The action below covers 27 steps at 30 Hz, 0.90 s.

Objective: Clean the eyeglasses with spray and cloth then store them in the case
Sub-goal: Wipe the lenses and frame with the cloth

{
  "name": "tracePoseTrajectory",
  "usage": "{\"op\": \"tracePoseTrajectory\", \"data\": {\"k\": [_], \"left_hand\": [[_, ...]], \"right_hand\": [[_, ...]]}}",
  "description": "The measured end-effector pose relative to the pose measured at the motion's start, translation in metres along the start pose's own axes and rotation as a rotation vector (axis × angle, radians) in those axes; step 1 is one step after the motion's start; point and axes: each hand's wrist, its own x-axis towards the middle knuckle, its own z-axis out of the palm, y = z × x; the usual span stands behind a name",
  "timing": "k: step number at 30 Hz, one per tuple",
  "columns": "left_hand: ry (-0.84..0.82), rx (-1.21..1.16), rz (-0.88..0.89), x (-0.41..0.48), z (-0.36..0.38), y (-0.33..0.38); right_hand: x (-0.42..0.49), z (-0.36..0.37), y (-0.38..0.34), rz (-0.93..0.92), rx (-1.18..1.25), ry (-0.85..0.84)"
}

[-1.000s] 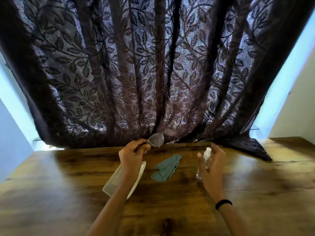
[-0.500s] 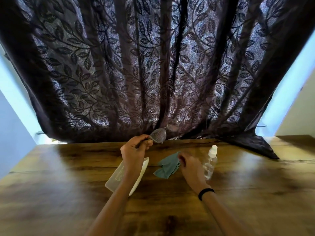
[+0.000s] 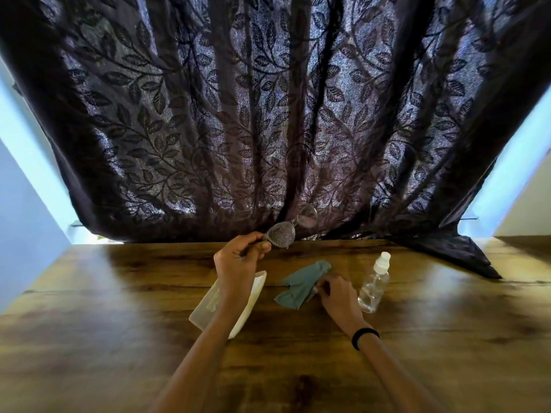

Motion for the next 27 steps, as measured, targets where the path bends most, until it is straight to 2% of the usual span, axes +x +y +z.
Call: {"op": "tracePoseTrajectory", "data": {"k": [5, 8, 15, 21, 27], "left_hand": [[-0.006, 0.012, 0.002, -0.001, 0.0, 0.0], [-0.01, 0.002, 0.0, -0.002, 0.001, 0.001], [-0.018, 0.001, 0.002, -0.003, 0.003, 0.001], [-0.017, -0.006, -0.012, -0.004, 0.005, 0.002], [-0.01, 0.001, -0.006, -0.004, 0.004, 0.002]], "right_hand": [[-0.002, -0.014, -0.005, -0.045, 0.1, 0.012], [-0.006, -0.022, 0.001, -0.014, -0.002, -0.006], [-0.017, -0.034, 0.012, 0.024, -0.289, -0.195], [-0.015, -0.034, -0.001, -0.03, -0.202, -0.016], [0.003, -0.02, -0.011, -0.067, -0.226, -0.06]]}}
